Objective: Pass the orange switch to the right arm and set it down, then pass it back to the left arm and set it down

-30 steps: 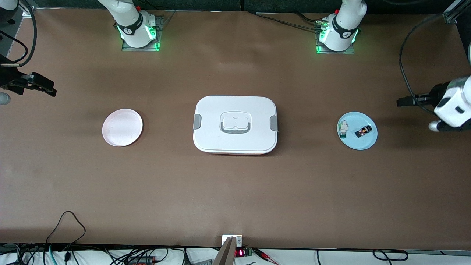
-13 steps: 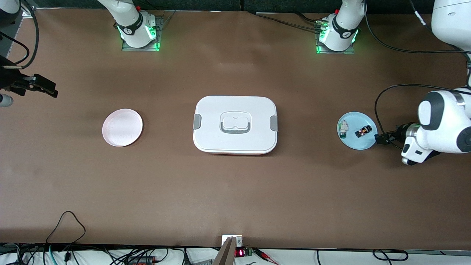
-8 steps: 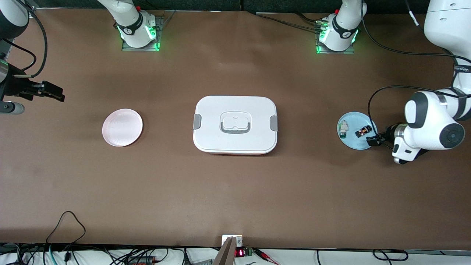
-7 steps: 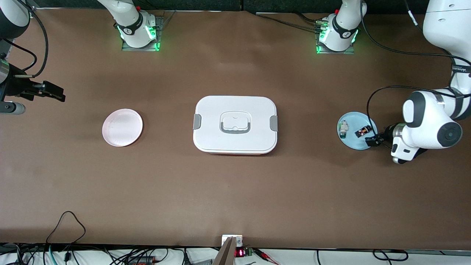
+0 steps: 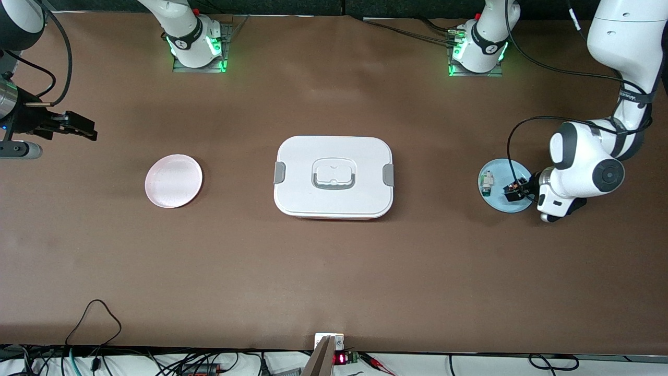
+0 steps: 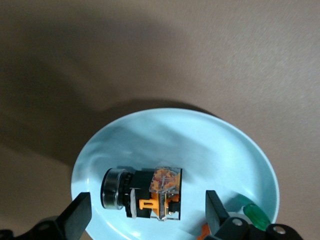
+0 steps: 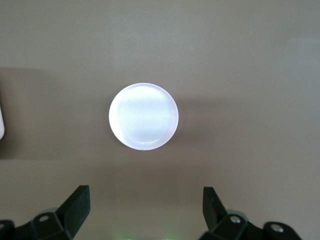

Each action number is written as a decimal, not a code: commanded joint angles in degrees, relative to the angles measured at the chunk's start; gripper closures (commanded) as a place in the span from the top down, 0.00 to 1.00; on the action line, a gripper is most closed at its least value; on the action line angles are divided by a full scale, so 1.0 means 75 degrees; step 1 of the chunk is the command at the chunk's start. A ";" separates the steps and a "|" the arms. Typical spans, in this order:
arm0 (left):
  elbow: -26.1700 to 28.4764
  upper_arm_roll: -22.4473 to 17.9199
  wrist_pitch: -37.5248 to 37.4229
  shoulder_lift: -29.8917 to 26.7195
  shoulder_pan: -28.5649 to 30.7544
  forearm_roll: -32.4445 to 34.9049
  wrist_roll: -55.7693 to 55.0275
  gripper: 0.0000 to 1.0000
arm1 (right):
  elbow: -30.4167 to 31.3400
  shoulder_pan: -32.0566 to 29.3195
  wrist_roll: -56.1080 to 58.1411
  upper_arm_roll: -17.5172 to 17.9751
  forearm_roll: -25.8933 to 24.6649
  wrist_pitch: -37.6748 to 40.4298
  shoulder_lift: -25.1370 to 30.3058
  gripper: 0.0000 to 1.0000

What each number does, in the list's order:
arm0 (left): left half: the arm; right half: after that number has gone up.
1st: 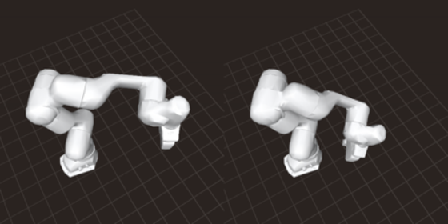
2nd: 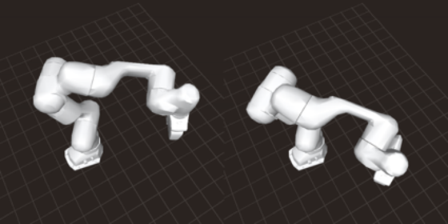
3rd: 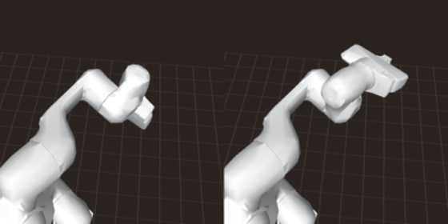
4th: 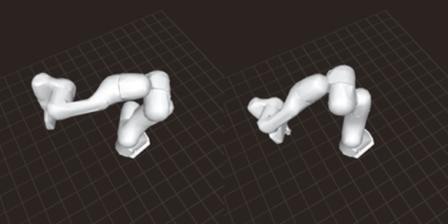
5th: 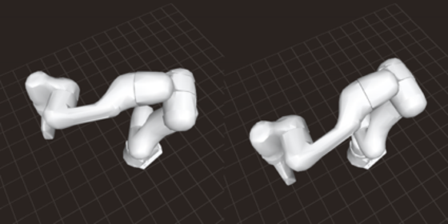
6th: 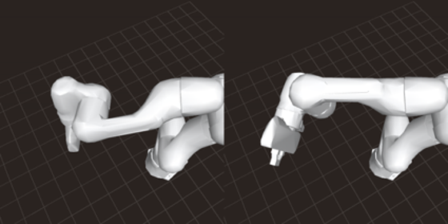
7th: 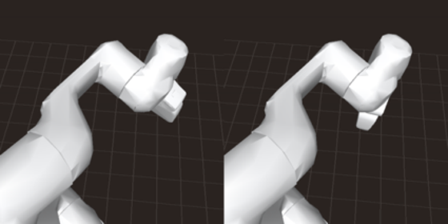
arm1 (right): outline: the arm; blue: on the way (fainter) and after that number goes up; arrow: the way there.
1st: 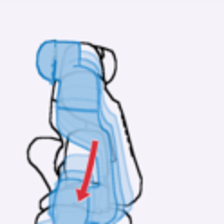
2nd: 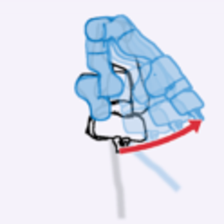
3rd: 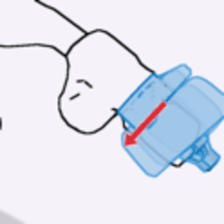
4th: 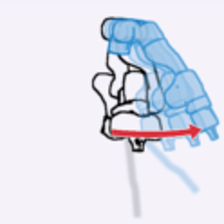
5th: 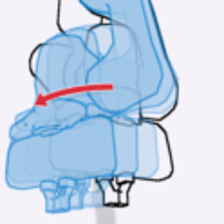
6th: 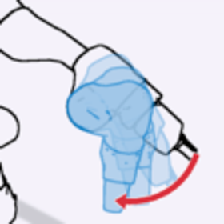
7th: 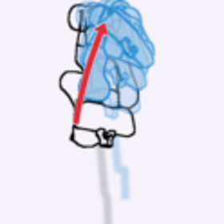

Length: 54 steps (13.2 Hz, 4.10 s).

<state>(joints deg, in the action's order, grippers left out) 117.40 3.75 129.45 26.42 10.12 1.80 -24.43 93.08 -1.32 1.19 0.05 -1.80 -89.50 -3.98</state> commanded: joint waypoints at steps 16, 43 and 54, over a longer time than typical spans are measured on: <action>0.0542 0.0004 0.0330 -0.0242 0.0045 0.0088 0.0867 0.51 | -0.0013 0.0164 0.0100 -0.0019 0.3975 -0.0008 -0.0594 1.00; -0.5669 0.3238 -0.8135 -0.1016 -0.0458 -0.5743 -0.5619 0.00 | 0.0292 0.1336 0.0873 0.0390 1.1595 -0.1519 -0.1731 1.00; -0.5693 0.3227 -0.3939 0.0249 -0.1712 -0.9425 -0.7793 0.00 | 0.0560 0.1617 0.1550 0.1001 1.2182 -0.2728 -0.1626 1.00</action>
<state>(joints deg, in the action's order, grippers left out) 77.25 28.00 97.30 25.97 -1.63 -65.64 -80.90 95.12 10.89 9.12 7.51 88.02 -109.32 -17.36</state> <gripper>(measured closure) 0.269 0.000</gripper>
